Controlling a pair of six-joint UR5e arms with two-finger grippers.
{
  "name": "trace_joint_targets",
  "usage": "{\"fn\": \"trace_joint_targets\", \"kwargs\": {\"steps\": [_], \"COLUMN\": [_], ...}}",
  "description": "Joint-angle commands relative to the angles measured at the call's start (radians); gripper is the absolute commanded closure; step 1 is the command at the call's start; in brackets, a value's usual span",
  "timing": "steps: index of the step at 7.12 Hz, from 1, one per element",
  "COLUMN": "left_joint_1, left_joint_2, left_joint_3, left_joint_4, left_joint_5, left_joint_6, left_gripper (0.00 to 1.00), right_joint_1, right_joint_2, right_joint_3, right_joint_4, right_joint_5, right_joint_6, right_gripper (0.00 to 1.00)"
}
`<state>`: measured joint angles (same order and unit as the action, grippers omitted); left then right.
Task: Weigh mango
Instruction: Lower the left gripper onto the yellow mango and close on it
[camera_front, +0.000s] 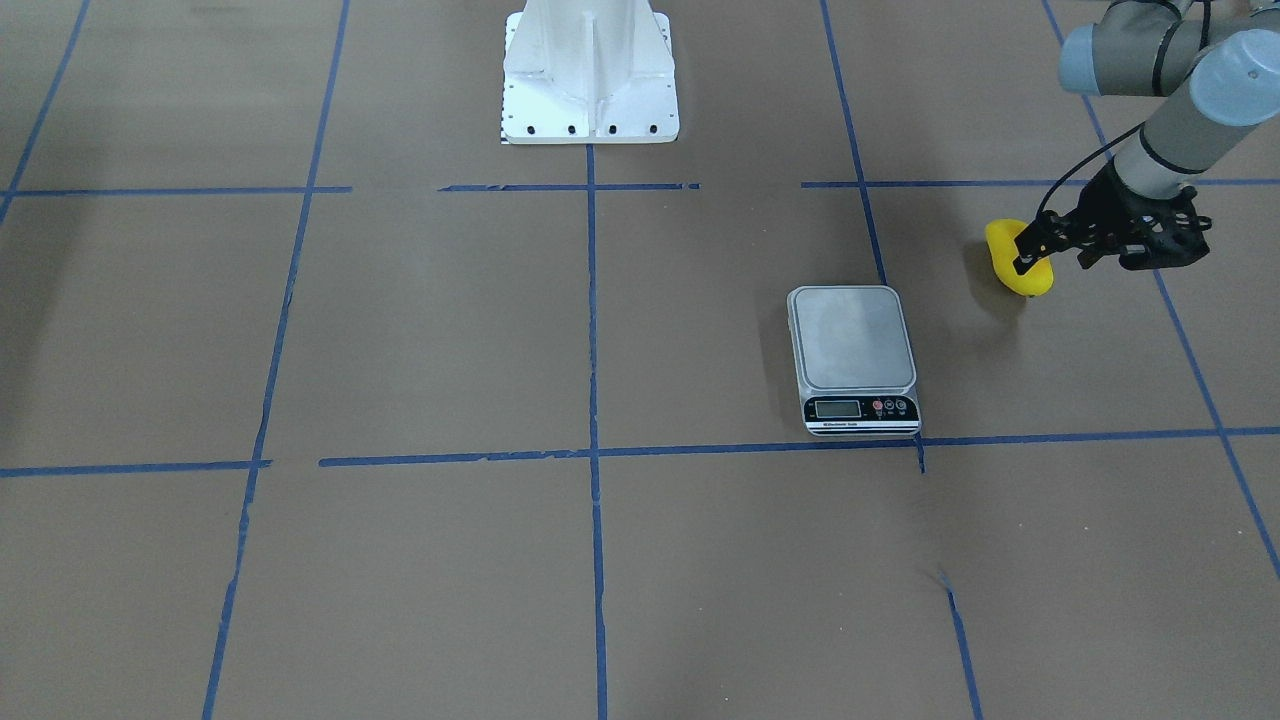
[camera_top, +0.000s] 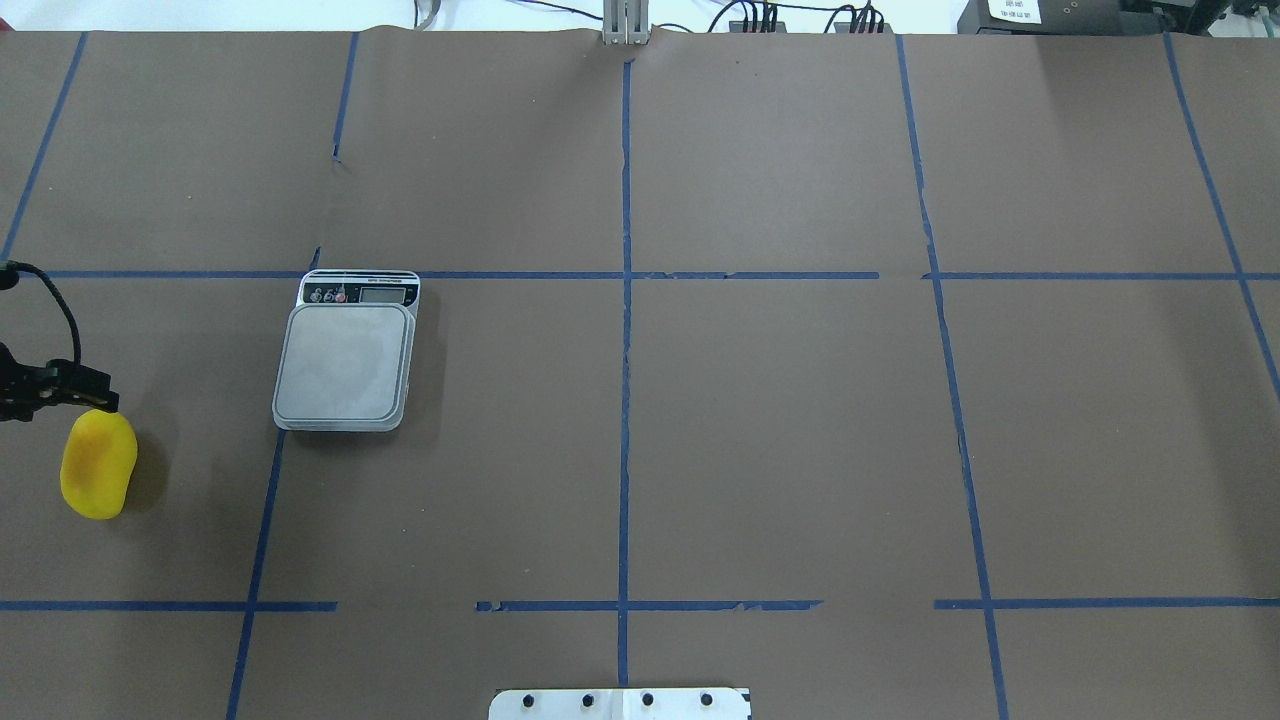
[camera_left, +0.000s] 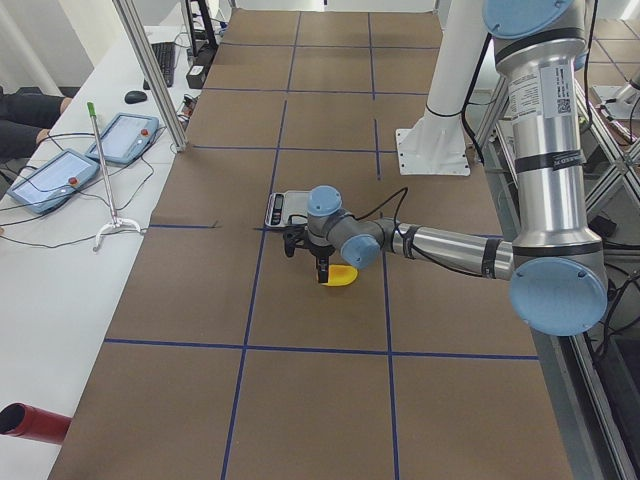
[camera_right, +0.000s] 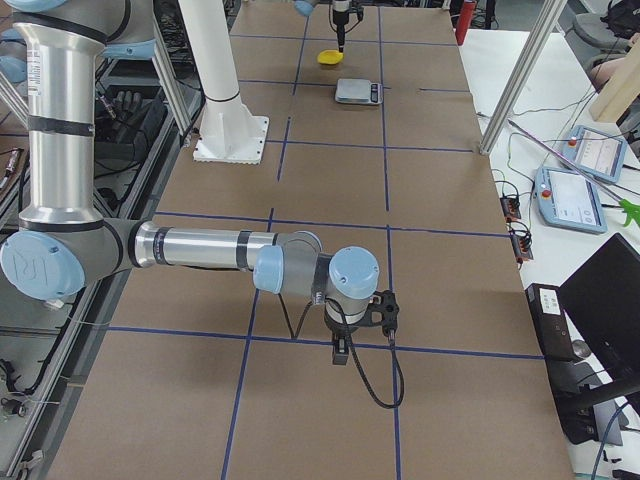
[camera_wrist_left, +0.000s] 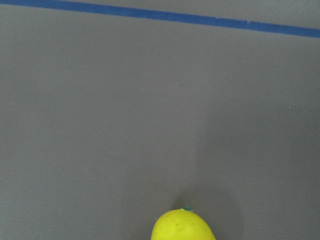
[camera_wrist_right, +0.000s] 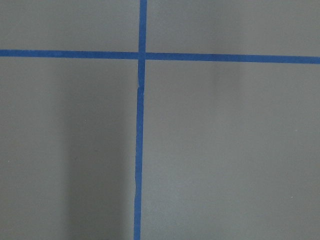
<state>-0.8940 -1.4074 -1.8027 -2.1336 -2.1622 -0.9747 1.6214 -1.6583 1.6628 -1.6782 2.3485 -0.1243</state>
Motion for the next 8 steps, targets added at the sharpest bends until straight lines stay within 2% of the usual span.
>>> {"fn": "trace_joint_targets", "kwargs": {"steps": [1, 3, 4, 5, 6, 8], "left_joint_1": [0.075, 0.099, 0.099, 0.099, 0.099, 0.083], "left_joint_2": [-0.019, -0.016, -0.016, -0.012, -0.010, -0.030], "left_joint_3": [0.055, 0.069, 0.063, 0.045, 0.036, -0.068], "left_joint_4": [-0.011, -0.011, -0.011, -0.006, -0.005, 0.018], "left_joint_5": [0.039, 0.073, 0.070, 0.061, 0.061, 0.058], "left_joint_6": [-0.025, -0.027, -0.032, -0.032, -0.032, -0.054], "left_gripper": [0.00, 0.01, 0.22, 0.99, 1.00, 1.00], "right_joint_1": [0.000, 0.000, 0.000, 0.000, 0.000, 0.000], "right_joint_2": [0.000, 0.000, 0.000, 0.000, 0.000, 0.000], "right_joint_3": [0.000, 0.000, 0.000, 0.000, 0.000, 0.000], "right_joint_4": [0.000, 0.000, 0.000, 0.000, 0.000, 0.000], "right_joint_5": [0.000, 0.000, 0.000, 0.000, 0.000, 0.000], "right_joint_6": [0.000, 0.000, 0.000, 0.000, 0.000, 0.000], "right_gripper": [0.00, 0.00, 0.00, 0.00, 0.00, 0.00]}}
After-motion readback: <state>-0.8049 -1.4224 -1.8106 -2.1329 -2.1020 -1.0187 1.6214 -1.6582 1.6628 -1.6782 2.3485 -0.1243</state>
